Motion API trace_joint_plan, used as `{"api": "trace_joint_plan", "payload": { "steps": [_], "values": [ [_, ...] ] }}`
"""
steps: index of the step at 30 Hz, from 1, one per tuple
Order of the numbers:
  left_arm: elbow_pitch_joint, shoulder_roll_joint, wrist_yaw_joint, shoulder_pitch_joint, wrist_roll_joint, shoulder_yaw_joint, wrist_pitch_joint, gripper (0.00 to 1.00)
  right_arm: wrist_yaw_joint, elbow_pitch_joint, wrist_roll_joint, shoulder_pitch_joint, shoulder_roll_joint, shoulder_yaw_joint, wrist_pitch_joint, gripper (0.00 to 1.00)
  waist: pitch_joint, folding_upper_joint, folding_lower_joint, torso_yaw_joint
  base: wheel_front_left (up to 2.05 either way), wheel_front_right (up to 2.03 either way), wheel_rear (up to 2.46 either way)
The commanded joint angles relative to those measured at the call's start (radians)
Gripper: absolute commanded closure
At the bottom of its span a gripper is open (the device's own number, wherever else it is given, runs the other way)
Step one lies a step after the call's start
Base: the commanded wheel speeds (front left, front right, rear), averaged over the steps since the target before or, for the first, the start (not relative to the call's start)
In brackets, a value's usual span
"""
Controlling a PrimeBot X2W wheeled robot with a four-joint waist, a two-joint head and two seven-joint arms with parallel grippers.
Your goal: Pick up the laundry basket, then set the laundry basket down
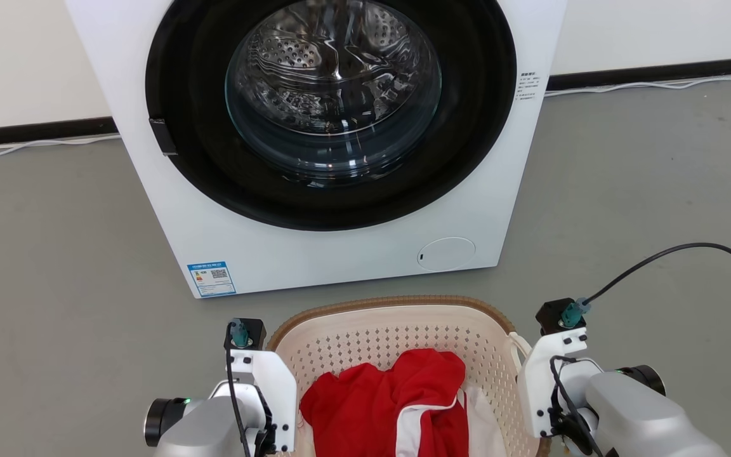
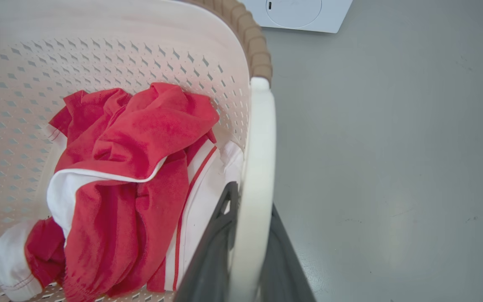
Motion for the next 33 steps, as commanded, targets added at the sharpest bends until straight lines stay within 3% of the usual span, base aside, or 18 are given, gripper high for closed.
{"api": "trace_joint_plan", "payload": {
  "steps": [1,33],
  "values": [
    [-0.006,0.010,-0.014,-0.027,-0.003,0.008,-0.013,1.00,0.017,-0.023,0.007,-0.012,0.012,0.011,0.005,1.00,0.000,-0.0001,0.0001,0.000,0.00,0.00,0.00],
    [-0.012,0.010,-0.004,-0.027,-0.011,0.007,-0.014,1.00,0.017,-0.018,0.046,-0.020,0.008,0.052,-0.003,1.00,-0.010,-0.0001,0.0001,0.005,0.00,0.00,0.00]
  ]
}}
